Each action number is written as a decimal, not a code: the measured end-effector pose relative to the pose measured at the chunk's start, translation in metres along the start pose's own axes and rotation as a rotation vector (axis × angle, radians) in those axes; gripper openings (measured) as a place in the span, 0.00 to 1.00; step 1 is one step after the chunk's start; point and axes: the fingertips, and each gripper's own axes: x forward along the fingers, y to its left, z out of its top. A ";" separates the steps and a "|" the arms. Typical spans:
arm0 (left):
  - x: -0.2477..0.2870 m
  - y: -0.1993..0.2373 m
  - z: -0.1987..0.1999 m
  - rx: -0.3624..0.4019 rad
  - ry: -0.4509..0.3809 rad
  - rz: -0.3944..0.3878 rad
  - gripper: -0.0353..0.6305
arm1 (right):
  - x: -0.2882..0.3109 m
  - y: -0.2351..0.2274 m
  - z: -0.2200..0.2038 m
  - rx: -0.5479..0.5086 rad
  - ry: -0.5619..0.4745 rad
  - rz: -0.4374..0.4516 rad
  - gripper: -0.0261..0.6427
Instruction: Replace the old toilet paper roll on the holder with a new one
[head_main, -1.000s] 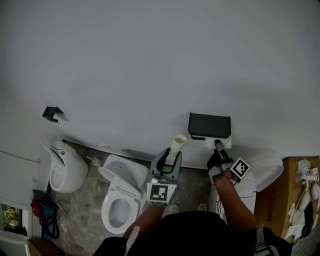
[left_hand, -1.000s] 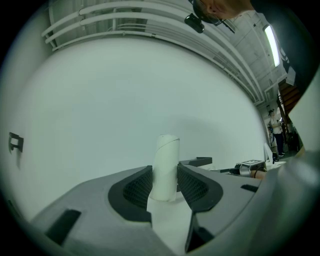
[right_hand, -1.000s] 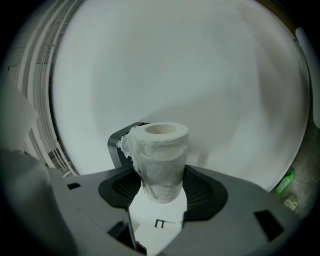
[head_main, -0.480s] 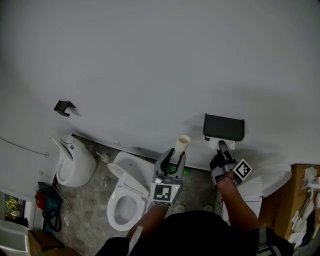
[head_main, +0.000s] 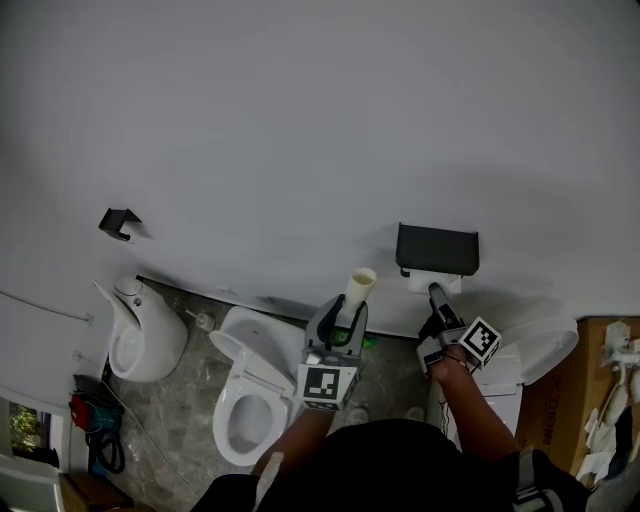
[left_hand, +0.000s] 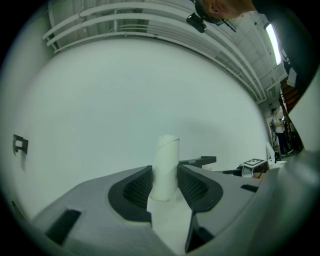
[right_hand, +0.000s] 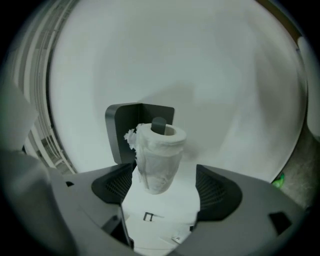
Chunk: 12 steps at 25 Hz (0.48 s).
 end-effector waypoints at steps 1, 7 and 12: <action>0.001 -0.001 0.000 0.000 -0.002 -0.004 0.28 | -0.004 0.003 0.001 -0.049 0.006 -0.004 0.57; 0.007 -0.012 -0.001 -0.019 -0.004 -0.037 0.28 | -0.037 0.022 0.013 -0.477 0.054 -0.051 0.57; 0.009 -0.022 -0.004 -0.035 0.002 -0.065 0.28 | -0.058 0.057 0.021 -0.923 0.071 -0.063 0.57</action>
